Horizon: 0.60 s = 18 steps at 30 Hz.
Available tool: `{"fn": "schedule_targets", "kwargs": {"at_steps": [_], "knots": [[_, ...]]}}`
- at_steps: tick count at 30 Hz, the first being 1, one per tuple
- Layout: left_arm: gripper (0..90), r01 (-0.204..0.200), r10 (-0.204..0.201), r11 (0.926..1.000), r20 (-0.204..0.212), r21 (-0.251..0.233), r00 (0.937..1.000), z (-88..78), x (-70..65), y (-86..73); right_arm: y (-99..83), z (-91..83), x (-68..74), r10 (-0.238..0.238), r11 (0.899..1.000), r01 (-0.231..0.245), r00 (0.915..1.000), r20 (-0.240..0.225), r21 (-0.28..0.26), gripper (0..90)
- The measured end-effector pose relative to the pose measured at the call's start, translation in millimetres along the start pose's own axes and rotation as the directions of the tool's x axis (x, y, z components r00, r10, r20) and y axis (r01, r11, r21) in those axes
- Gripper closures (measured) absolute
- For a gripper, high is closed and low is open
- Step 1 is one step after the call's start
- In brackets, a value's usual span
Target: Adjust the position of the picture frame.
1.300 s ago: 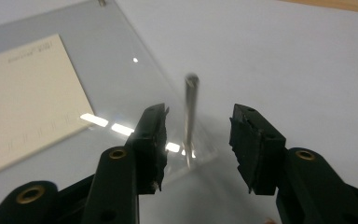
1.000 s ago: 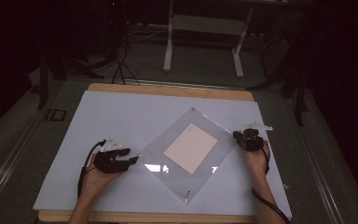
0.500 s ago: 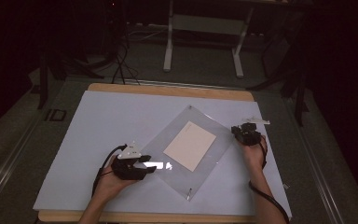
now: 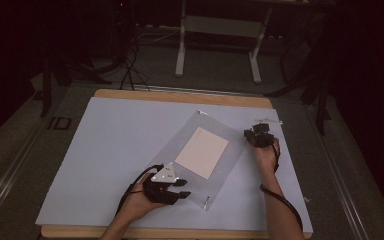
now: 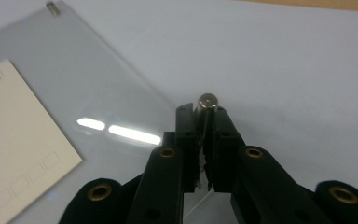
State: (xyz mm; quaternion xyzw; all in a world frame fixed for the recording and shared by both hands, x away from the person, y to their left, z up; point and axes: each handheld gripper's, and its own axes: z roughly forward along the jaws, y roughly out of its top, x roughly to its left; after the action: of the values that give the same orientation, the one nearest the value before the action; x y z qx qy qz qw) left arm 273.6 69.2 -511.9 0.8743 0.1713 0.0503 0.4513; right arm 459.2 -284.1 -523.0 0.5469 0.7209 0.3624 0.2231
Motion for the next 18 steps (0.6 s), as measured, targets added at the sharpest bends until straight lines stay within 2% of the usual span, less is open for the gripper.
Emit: {"fn": "schedule_targets", "kwargs": {"at_steps": [2,6,8,10,13,15,16,18], "knots": [[56.6,-0.019,0.019,0.9998,0.012,0.002,0.9997,5.2,-3.8,1.8,0.0,0.3,-0.2,0.007,1.0,-0.007,1.0,-0.002,-0.004,84.7],[56.6,-0.05,0.05,0.9987,0.068,-0.008,0.9964,17.2,-14.0,8.1,3.0,2.0,0.7,0.005,1.0,-0.005,1.0,0.001,0.005,84.8],[56.8,-0.084,0.084,0.9965,0.076,-0.004,0.9935,24.6,-20.7,12.4,4.3,3.4,1.7,0.009,1.0,-0.009,0.9999,0.007,0.008,84.7],[58.2,-0.092,0.093,0.9957,0.085,-0.008,0.9921,32.7,-24.7,15.7,4.8,4.0,1.5,0.015,1.0,-0.015,0.9999,0.007,0.009,84.6],[61.9,-0.095,0.094,0.9954,0.066,0.011,0.9933,45.6,-27.7,18.9,5.4,4.4,1.4,0.023,1.0,-0.023,0.9997,0.005,0.01,84.4],[66.2,-0.11,0.109,0.9938,0.077,0.01,0.991,52.1,-31.3,20.4,6.0,4.3,0.7,0.044,0.999,-0.044,0.999,-0.003,0.01,84.0],[68.8,-0.131,0.13,0.9913,0.067,0.015,0.9893,54.8,-33.7,21.4,6.3,4.5,0.6,0.049,0.999,-0.049,0.9988,-0.003,0.011,84.0],[80.0,-0.173,0.173,0.9845,0.012,0.028,0.9849,58.2,-36.1,23.0,7.0,5.4,0.8,0.052,0.999,-0.052,0.9987,-0.002,0.015,83.9]]}}
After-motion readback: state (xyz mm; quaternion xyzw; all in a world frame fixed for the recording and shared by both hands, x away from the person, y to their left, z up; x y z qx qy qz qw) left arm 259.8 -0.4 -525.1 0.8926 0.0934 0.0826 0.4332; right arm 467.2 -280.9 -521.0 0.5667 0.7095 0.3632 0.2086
